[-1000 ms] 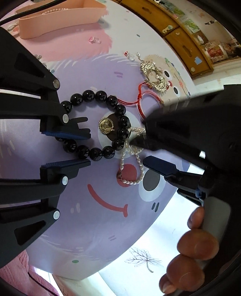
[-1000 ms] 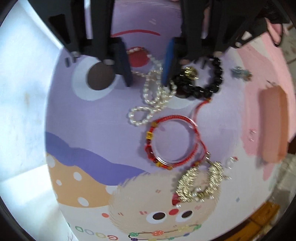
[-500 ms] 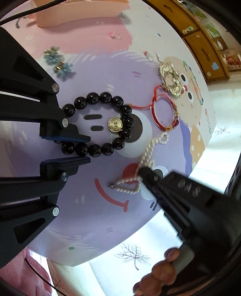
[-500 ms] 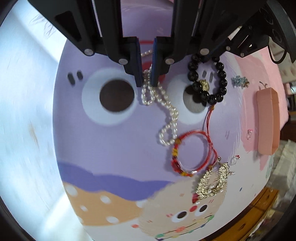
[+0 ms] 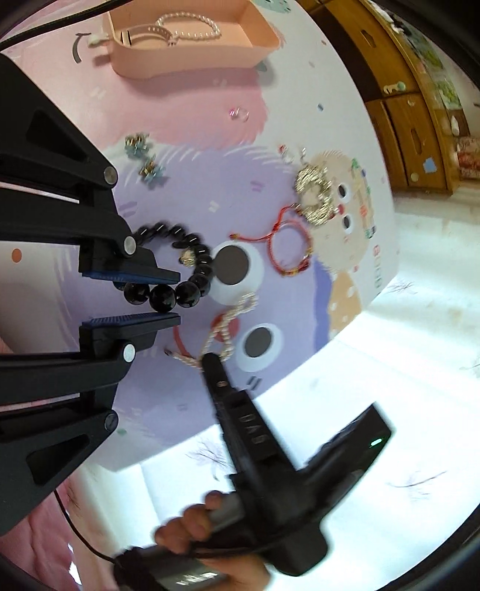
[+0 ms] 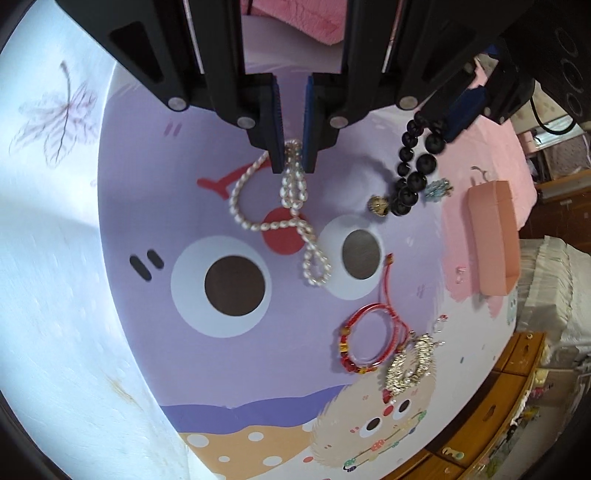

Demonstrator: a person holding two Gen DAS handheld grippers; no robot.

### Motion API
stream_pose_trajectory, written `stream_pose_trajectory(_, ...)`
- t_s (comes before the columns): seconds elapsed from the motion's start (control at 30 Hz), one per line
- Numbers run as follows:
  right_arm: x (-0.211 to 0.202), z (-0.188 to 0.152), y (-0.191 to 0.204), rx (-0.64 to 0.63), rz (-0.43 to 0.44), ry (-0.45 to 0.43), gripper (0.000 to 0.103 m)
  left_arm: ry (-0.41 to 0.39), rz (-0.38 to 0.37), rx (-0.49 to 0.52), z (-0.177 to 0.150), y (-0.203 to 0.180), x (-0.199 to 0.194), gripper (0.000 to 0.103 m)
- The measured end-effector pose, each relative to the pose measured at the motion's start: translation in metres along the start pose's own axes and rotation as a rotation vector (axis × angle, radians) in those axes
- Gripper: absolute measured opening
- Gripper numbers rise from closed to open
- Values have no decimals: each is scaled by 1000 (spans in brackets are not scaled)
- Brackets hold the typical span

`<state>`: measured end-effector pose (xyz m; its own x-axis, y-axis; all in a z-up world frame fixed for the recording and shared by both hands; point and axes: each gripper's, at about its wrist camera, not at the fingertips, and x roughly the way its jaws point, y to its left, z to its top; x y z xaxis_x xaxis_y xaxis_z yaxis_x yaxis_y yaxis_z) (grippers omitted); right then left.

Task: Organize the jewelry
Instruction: 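Lift both held pieces and carry them over the peach tray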

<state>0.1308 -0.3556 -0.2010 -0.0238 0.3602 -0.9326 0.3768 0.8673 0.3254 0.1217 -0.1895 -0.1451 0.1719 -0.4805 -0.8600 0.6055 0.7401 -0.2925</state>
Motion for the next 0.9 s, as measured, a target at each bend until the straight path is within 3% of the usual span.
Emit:
stream_pose_trajectory(0.4,-52,-24,30,-50,96,-74,9,-35,10,-46,23,20,-63,12)
stream_pose_trajectory(0.67,-79,-42,83,-138,194,-124,9,-54,34,-68,26,40,-113,12)
stream_pose_trajectory(0.9,-107,-52,137,-238,250,-191,9,-116,65,-63,30,60,-171,13)
